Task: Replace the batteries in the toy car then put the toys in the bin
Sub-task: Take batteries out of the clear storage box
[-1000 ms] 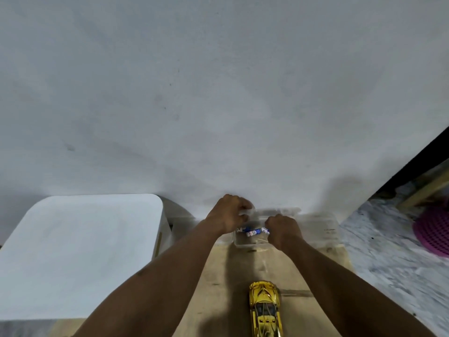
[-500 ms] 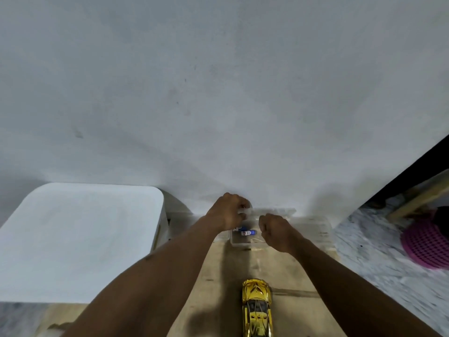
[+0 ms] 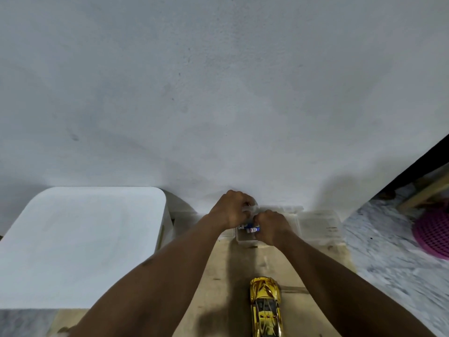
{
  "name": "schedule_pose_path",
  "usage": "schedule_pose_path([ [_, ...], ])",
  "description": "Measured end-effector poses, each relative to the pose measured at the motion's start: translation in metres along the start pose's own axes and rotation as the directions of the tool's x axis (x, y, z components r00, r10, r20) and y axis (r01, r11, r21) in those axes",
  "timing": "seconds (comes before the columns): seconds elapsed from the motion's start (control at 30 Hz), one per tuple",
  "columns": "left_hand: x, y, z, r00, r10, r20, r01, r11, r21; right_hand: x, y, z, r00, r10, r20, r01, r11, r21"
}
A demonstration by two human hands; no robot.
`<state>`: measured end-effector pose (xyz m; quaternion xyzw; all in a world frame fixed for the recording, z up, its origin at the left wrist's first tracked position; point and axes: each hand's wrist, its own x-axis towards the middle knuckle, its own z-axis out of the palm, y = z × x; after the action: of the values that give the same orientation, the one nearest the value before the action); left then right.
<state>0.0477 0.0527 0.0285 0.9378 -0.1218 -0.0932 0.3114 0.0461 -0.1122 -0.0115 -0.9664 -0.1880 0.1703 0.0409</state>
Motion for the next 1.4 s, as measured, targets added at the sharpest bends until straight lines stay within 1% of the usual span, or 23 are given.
schedule_pose_path([
  [0.13,0.001,0.001,0.0,1.0,-0.008,-0.002,0.008,1.0,-0.001,0.003,0.001,-0.003,1.0,-0.015,-0.004,0.014,0.996,-0.093],
  [0.27,0.003,0.001,0.002,1.0,-0.02,-0.023,0.02,1.0,0.011,0.005,0.003,-0.001,0.999,-0.041,0.008,0.041,0.993,-0.11],
  [0.4,0.001,0.001,0.001,1.0,-0.019,-0.014,0.019,0.999,0.03,0.0,0.006,-0.005,0.998,-0.059,0.034,0.06,0.998,-0.017],
  [0.53,-0.001,0.004,0.0,1.0,-0.02,-0.01,0.021,0.999,0.049,-0.01,0.018,-0.013,0.999,-0.028,0.039,0.02,0.984,0.178],
  [0.6,-0.001,0.004,0.001,1.0,-0.016,-0.012,0.016,0.998,0.053,-0.014,0.021,-0.015,0.998,-0.038,0.056,0.025,0.976,0.216],
  [0.73,-0.002,0.005,-0.002,1.0,-0.026,-0.013,0.026,0.999,0.03,-0.015,0.017,-0.016,0.995,-0.097,0.027,0.088,0.963,0.254],
  [0.83,-0.003,0.006,-0.004,1.0,-0.014,0.003,0.014,0.999,0.034,-0.012,0.01,-0.014,0.989,-0.142,0.031,0.133,0.972,0.194],
  [1.0,-0.004,0.006,-0.003,1.0,-0.008,-0.011,0.008,1.0,0.015,-0.007,-0.003,-0.013,0.996,-0.06,0.062,0.052,0.991,0.127],
  [1.17,-0.004,0.008,-0.004,1.0,0.01,-0.021,-0.01,1.0,0.029,-0.003,-0.011,-0.012,0.994,-0.055,0.099,0.048,0.997,0.067],
  [1.23,-0.003,0.007,-0.004,1.0,0.012,-0.017,-0.011,0.999,0.04,0.001,-0.012,-0.008,0.996,-0.044,0.075,0.04,0.998,0.056],
  [1.3,-0.002,0.007,-0.004,1.0,0.011,-0.016,-0.01,0.999,0.045,0.004,-0.014,-0.006,0.999,-0.038,0.018,0.037,0.999,0.035],
  [1.4,-0.002,0.006,-0.004,1.0,0.013,-0.015,-0.012,0.999,0.034,0.004,-0.015,-0.002,0.998,-0.042,-0.048,0.041,0.999,-0.029],
])
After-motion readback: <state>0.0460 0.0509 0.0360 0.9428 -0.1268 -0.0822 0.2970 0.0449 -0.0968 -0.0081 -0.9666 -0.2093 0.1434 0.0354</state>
